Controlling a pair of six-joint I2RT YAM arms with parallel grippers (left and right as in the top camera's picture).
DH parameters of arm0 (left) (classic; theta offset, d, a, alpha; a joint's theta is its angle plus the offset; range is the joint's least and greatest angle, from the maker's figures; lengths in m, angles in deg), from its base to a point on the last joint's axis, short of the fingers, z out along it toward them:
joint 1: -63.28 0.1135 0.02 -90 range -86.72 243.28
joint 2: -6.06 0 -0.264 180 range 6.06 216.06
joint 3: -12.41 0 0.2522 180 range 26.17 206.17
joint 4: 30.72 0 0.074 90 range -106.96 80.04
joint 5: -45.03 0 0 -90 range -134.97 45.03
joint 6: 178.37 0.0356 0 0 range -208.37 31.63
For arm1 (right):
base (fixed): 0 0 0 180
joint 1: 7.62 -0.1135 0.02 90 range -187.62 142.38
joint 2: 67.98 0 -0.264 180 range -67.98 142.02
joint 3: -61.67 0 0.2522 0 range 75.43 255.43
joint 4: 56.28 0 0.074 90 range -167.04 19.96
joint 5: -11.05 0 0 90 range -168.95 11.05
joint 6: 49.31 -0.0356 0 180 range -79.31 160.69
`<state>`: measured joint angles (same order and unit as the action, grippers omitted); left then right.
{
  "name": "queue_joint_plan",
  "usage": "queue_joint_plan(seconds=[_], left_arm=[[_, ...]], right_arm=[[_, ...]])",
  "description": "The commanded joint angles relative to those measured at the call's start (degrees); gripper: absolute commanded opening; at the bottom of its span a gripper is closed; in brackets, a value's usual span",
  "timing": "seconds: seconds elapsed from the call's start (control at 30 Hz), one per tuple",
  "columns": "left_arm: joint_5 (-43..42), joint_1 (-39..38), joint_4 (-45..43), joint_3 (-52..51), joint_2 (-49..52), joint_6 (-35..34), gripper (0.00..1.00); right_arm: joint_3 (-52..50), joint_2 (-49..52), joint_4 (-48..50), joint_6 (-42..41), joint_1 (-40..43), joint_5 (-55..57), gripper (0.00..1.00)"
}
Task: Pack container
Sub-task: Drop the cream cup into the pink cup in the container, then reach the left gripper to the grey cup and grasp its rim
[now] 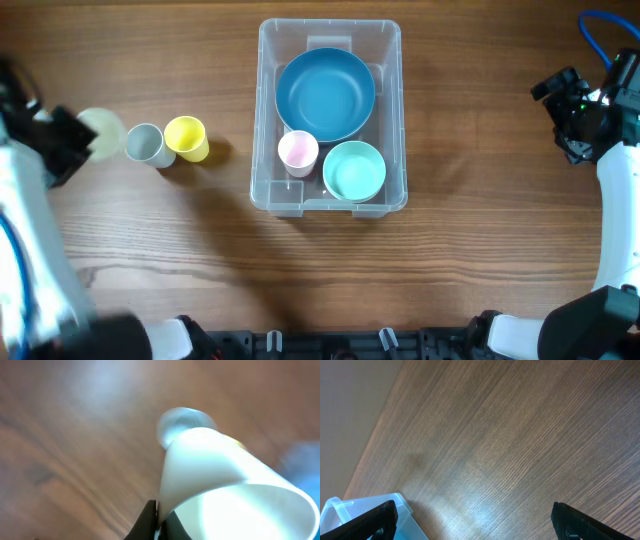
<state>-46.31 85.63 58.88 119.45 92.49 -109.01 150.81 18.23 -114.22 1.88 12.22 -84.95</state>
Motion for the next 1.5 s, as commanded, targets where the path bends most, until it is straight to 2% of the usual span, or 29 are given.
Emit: queue_joint_plan(seconds=[0.0, 0.1, 0.17, 0.3, 0.53, 0.67, 0.83, 1.07, 1.2, 1.3, 1.33, 1.4, 1.47], left_arm=[[-1.03, -17.22, -1.27, 0.59, -3.93, 0.96, 0.04], [-0.39, -33.7, -5.77, 0.26, -1.51, 0.92, 0.04], [1.86, -40.46, -7.93, 0.26, 1.95, -0.15, 0.04], [2.67, -46.45, -11.43, 0.26, 10.75, -1.7, 0.04], [2.51, -48.13, -10.8, 0.26, 21.14, -5.14, 0.04], [2.51, -48.11, -11.15, 0.28, 19.71, -5.35, 0.06], [2.43, -48.13, -10.25, 0.28, 15.34, -5.38, 0.04], [2.25, -48.24, -0.96, 0.26, 12.63, -5.33, 0.04], [2.25, -49.68, 0.31, 0.26, 12.7, -5.07, 0.05], [2.27, -51.23, -0.04, 0.26, 12.7, -5.05, 0.14], [2.29, -51.78, -0.76, 0.26, 12.7, -5.09, 0.24], [2.29, -51.63, -1.53, 0.48, 12.44, -5.14, 0.29], [2.54, -50.21, -1.18, 2.21, 11.63, -5.14, 0.42]], right_arm=[[0.31, 0.37, 0.02, -0.63, -0.09, -0.48, 1.0], [0.31, 0.37, 0.02, -0.63, -0.09, -0.48, 1.0], [0.31, 0.37, 0.0, -0.61, -0.09, -0.48, 1.0], [0.31, 0.37, 0.0, -0.61, -0.09, -0.48, 0.99], [0.31, 0.37, 0.02, -0.61, -0.09, -0.48, 1.0], [0.31, 0.37, 0.0, -0.63, -0.09, -0.48, 1.0], [0.31, 0.37, 0.0, -0.63, -0.09, -0.48, 1.0], [0.31, 0.37, 0.0, -0.61, -0.09, -0.48, 1.0], [0.31, 0.37, 0.0, -0.61, -0.09, -0.48, 1.0], [0.31, 0.37, 0.0, -0.61, -0.09, -0.48, 1.0], [0.31, 0.39, 0.0, -0.61, -0.09, -0.48, 1.0], [0.31, 0.37, 0.0, -0.61, -0.09, -0.48, 1.0], [0.31, 0.37, 0.02, -0.63, -0.09, -0.48, 1.0]])
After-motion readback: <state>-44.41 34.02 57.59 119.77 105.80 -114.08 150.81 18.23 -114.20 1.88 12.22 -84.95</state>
